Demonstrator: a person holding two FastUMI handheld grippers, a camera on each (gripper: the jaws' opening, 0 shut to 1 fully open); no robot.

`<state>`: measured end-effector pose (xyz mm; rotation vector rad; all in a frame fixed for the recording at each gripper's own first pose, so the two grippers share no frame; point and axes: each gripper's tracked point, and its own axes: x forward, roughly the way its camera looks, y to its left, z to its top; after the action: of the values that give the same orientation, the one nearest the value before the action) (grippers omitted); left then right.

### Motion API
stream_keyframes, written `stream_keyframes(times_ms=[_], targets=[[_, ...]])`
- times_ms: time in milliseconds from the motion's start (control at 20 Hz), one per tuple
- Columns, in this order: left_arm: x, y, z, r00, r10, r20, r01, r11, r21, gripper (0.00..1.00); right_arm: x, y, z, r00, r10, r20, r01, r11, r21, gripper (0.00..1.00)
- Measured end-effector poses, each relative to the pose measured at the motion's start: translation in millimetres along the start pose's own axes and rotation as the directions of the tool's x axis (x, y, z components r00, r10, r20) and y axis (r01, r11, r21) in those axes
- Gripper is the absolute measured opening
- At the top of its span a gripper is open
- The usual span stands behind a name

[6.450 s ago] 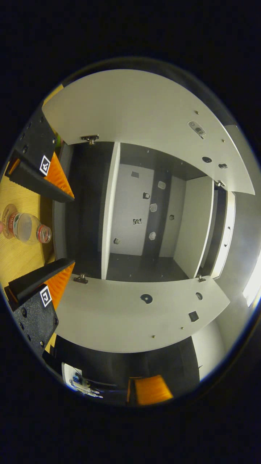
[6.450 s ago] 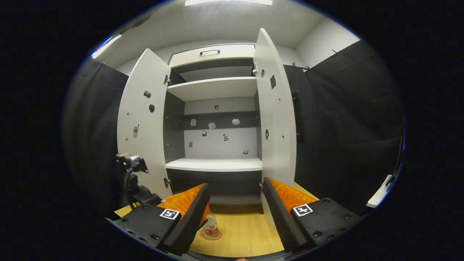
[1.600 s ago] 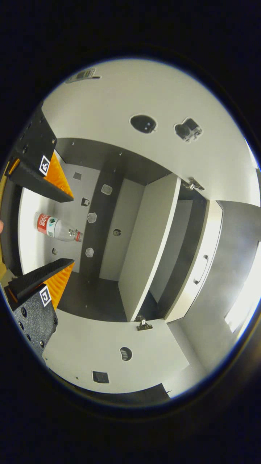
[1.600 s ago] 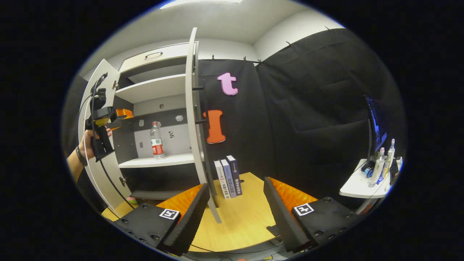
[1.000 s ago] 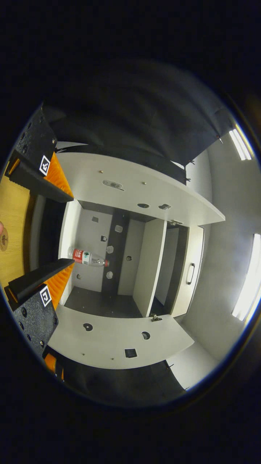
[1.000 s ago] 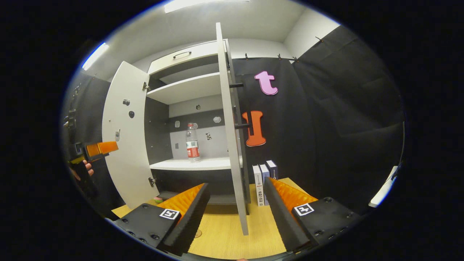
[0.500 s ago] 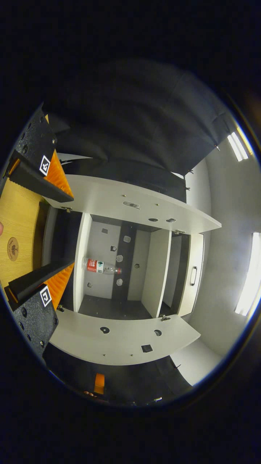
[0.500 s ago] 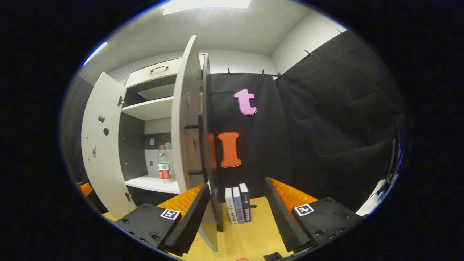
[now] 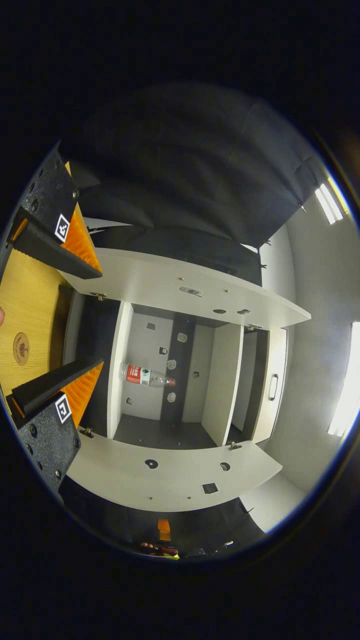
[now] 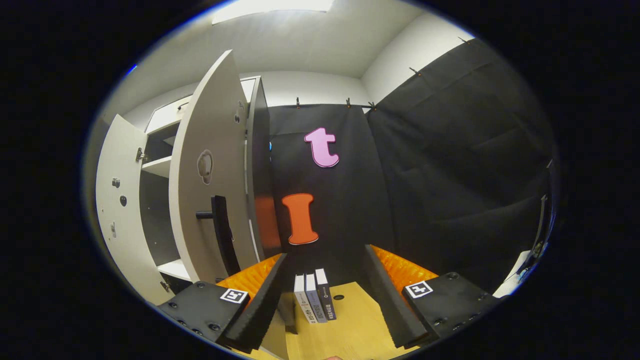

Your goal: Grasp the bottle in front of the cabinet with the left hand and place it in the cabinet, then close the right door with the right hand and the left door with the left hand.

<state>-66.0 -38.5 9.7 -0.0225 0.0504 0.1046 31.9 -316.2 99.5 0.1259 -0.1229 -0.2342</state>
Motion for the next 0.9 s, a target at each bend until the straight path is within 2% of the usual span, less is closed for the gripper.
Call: stream_keyframes(times_ms=[500,650,700,750,900], targets=[[0.1,6.2,-4.6,1.000,0.000,-0.001,0.000,1.000,0.009,0.95,0.8,44.3,-16.4,0.995,0.095,-0.022,-0.096,0.995,-0.036,0.98],[-1.8,12.6,-5.6,1.000,0.010,-0.001,-0.010,1.000,0.013,0.95,-0.7,45.6,-12.7,0.997,0.082,-0.002,-0.082,0.994,-0.072,0.97],[-3.6,14.4,-4.3,1.000,0.014,0.002,-0.014,1.000,0.008,0.95,-1.1,48.9,-13.7,0.996,0.086,-0.004,-0.086,0.993,-0.077,0.88],[-4.1,16.9,-3.9,1.000,0.018,0.006,-0.018,1.000,0.005,0.95,-3.4,50.7,-14.1,0.996,0.086,-0.003,-0.086,0.993,-0.085,0.97],[-4.5,22.0,-2.1,0.999,0.031,0.016,-0.031,1.000,0.005,0.95,-3.8,58.6,-11.0,0.996,0.094,0.012,-0.092,0.988,-0.123,0.96]])
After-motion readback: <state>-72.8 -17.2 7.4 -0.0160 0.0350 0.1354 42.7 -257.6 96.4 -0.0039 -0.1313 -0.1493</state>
